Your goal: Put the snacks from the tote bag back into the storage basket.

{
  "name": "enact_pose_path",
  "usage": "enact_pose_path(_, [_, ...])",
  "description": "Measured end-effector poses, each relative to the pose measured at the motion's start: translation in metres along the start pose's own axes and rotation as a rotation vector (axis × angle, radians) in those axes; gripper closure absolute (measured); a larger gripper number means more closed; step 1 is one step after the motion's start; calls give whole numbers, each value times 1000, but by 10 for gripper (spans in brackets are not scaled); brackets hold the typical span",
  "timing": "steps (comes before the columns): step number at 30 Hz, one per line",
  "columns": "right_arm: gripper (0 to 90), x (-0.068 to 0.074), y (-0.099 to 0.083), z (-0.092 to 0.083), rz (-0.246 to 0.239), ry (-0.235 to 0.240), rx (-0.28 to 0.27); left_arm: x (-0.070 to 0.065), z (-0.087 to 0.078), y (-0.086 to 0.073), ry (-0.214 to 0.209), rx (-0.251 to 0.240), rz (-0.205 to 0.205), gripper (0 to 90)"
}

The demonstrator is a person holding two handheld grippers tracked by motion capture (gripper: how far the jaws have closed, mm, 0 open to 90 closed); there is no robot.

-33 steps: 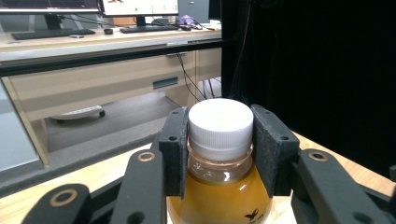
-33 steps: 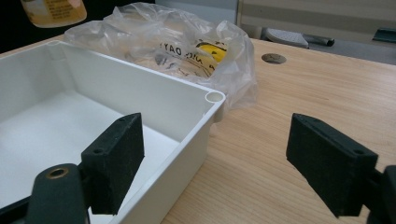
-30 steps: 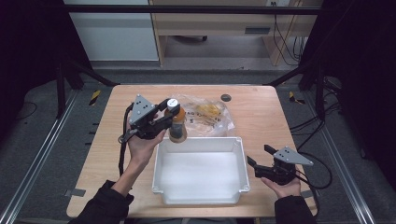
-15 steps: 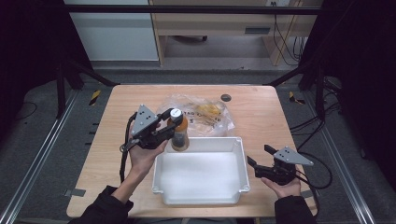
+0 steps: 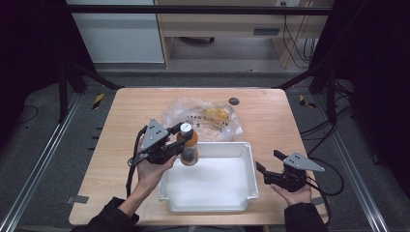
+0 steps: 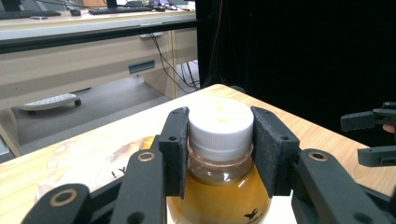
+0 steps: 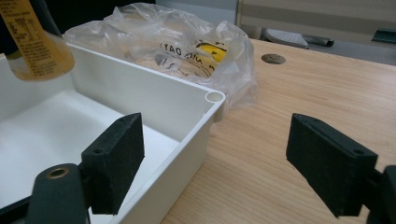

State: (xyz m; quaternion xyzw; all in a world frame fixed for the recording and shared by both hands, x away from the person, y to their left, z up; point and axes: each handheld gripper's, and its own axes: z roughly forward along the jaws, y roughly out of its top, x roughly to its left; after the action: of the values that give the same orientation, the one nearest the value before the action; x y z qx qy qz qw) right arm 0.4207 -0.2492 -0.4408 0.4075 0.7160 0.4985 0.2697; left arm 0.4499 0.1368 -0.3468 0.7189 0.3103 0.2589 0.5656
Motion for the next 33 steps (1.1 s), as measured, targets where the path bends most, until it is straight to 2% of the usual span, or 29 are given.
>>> enact_pose_path(22, [195, 1, -1, 1, -7, 5, 7, -10, 12, -35, -5, 104, 7, 590])
enact_pose_path(33, [196, 1, -2, 1, -6, 4, 8, -14, 17, -47, -12, 153, 9, 590])
